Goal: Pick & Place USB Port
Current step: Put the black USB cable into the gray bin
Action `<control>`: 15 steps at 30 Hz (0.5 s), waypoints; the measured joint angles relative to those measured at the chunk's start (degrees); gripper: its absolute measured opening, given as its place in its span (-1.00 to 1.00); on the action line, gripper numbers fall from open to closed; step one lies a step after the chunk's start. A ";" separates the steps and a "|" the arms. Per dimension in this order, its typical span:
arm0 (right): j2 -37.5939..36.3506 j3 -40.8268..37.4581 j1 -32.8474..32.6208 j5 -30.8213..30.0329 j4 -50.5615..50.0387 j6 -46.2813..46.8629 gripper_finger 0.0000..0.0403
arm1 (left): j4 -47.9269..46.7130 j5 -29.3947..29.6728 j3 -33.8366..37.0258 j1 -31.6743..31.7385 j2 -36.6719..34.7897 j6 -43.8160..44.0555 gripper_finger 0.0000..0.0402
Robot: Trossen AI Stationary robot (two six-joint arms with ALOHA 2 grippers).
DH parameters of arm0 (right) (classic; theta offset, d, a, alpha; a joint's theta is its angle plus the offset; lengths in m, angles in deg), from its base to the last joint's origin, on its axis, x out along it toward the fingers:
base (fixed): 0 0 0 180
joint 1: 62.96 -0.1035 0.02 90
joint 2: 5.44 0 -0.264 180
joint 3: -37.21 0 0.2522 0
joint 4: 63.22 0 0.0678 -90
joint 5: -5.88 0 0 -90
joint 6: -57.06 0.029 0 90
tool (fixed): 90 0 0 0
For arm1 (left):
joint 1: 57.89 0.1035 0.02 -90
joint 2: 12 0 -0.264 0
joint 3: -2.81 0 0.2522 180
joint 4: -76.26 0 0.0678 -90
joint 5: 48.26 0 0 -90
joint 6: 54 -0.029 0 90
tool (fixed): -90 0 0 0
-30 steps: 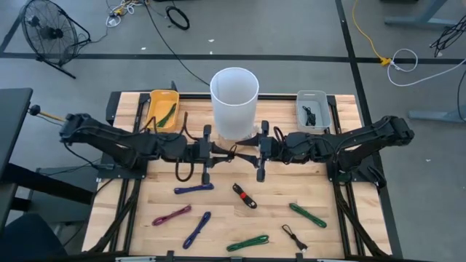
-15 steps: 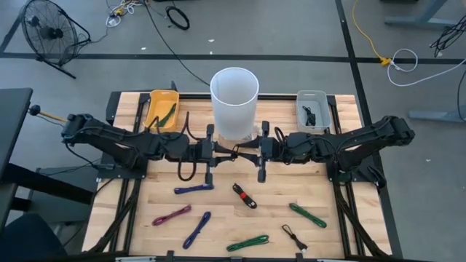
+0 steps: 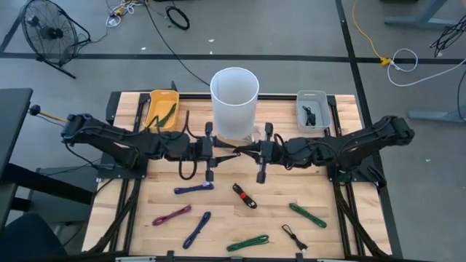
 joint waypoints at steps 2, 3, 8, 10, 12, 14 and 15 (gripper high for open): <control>-1.24 -0.01 -0.68 -2.77 -2.98 0.78 -0.99 | -2.81 2.04 -0.01 -0.23 -0.84 -0.44 -0.32; -1.91 -0.01 -0.84 -4.47 -4.42 1.80 -0.99 | -3.39 2.66 0.01 -0.36 -1.12 -0.35 -0.32; -6.77 0.01 -1.22 -17.06 -24.51 13.73 -1.00 | -4.31 2.80 -0.03 -0.84 -1.85 -0.07 -0.31; -8.94 -0.01 -0.72 -22.74 -35.17 22.31 -1.00 | -4.14 2.78 -0.03 -0.91 -1.95 -0.09 -0.31; -11.11 0.00 0.22 -26.98 -46.38 31.89 -1.00 | -4.21 2.73 -0.03 -0.93 -1.89 -0.07 -0.31; -12.85 -0.34 1.53 -29.85 -55.55 41.72 -1.00 | -3.95 2.78 -0.03 -0.91 -1.89 -0.05 -0.31; -13.82 -0.75 2.38 -30.65 -59.86 46.38 -1.00 | -4.00 2.78 -0.03 -0.91 -1.89 -0.05 -0.31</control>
